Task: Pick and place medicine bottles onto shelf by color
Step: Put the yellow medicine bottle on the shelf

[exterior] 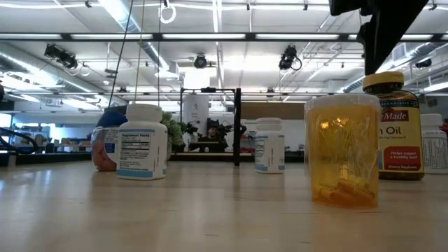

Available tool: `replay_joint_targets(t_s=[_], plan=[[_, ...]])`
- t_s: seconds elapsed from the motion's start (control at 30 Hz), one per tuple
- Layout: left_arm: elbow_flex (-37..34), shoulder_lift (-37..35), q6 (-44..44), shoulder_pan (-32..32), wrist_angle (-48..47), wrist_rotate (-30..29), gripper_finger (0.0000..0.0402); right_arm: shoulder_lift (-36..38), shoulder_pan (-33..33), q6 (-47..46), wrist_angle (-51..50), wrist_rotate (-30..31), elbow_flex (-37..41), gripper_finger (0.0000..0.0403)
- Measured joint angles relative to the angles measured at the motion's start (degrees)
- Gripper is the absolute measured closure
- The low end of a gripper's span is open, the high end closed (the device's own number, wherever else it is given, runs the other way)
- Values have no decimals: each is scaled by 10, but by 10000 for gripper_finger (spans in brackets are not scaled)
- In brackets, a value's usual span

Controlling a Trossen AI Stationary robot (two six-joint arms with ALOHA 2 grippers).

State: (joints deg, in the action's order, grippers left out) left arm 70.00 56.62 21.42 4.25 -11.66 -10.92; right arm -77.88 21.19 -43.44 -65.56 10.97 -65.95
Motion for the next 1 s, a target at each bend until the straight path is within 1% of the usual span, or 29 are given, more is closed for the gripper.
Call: replay_joint_targets(t_s=[0.2,0.33,0.6,0.9,1.0], plan=[[0,0,16,0,-23,0,153,0,0,-41,6,-7,30,81],[0,0,23,0,-39,0,156,0,0,-64,16,-10,35,81],[0,0,24,0,-42,0,159,-2,0,-76,22,16,35,81],[0,0,24,0,-50,0,162,-25,8,-83,30,17,36,81],[0,0,30,0,-55,0,165,-32,7,-93,32,8,36,81]])
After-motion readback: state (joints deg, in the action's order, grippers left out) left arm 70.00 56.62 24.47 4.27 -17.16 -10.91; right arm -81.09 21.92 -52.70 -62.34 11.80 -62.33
